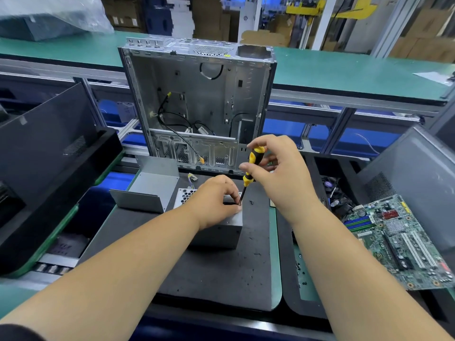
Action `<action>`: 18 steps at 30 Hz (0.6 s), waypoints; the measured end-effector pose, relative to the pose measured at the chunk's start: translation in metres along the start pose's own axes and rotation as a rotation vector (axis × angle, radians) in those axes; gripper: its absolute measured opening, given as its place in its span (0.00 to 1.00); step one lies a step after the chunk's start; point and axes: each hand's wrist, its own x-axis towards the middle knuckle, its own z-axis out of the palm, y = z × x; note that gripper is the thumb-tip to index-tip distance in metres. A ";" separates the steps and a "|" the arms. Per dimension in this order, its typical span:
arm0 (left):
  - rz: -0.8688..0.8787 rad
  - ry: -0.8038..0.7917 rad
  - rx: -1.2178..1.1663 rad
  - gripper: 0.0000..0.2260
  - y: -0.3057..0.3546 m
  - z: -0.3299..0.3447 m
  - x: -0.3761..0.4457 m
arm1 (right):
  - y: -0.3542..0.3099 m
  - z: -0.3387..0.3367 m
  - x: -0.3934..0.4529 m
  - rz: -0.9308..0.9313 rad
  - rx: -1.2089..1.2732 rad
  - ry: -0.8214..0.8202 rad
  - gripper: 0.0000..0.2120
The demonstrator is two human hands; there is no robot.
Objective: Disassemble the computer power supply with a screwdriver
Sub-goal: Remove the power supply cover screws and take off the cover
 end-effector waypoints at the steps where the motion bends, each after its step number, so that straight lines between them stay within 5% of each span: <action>1: 0.007 -0.004 0.001 0.08 0.000 0.000 0.000 | -0.001 0.000 0.001 -0.006 -0.022 0.024 0.14; 9: 0.038 -0.034 -0.013 0.08 -0.005 -0.003 -0.002 | -0.010 0.000 0.002 -0.012 -0.028 -0.117 0.15; 18: 0.040 -0.017 -0.042 0.09 -0.006 -0.001 -0.001 | -0.004 0.008 0.003 -0.041 -0.033 0.037 0.10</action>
